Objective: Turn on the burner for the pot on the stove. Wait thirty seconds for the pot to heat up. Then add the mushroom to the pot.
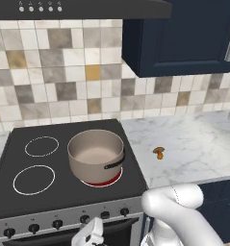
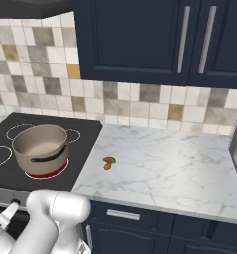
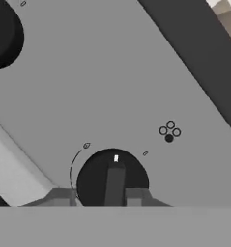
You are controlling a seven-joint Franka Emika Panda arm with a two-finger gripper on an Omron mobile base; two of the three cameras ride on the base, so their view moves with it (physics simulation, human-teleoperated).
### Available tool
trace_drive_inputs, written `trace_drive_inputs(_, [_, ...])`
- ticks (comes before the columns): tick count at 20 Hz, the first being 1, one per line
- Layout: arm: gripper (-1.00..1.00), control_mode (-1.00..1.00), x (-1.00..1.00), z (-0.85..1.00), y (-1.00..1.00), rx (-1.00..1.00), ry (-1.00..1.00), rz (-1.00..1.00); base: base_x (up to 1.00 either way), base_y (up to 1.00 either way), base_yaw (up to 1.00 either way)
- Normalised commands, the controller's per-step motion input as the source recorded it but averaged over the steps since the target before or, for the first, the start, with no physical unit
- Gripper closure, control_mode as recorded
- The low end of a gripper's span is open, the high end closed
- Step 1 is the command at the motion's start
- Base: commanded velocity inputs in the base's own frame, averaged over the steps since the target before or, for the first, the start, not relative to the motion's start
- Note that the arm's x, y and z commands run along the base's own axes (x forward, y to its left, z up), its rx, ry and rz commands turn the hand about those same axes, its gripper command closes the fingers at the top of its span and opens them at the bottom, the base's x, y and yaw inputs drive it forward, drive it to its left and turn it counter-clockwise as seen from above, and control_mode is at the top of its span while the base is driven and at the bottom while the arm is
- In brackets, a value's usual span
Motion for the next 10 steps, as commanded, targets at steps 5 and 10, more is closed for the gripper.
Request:
trace_drive_inputs(5, [-1.00,-1.00,-0.04,0.41,0.00,-0.22,0.07,0.15,0.00,0.00,0.00])
trace_drive_inputs(10, [-1.00,-1.00,-1.00,0.89,-0.07,-0.01,0.00,0.10,0.00,0.00,0.00])
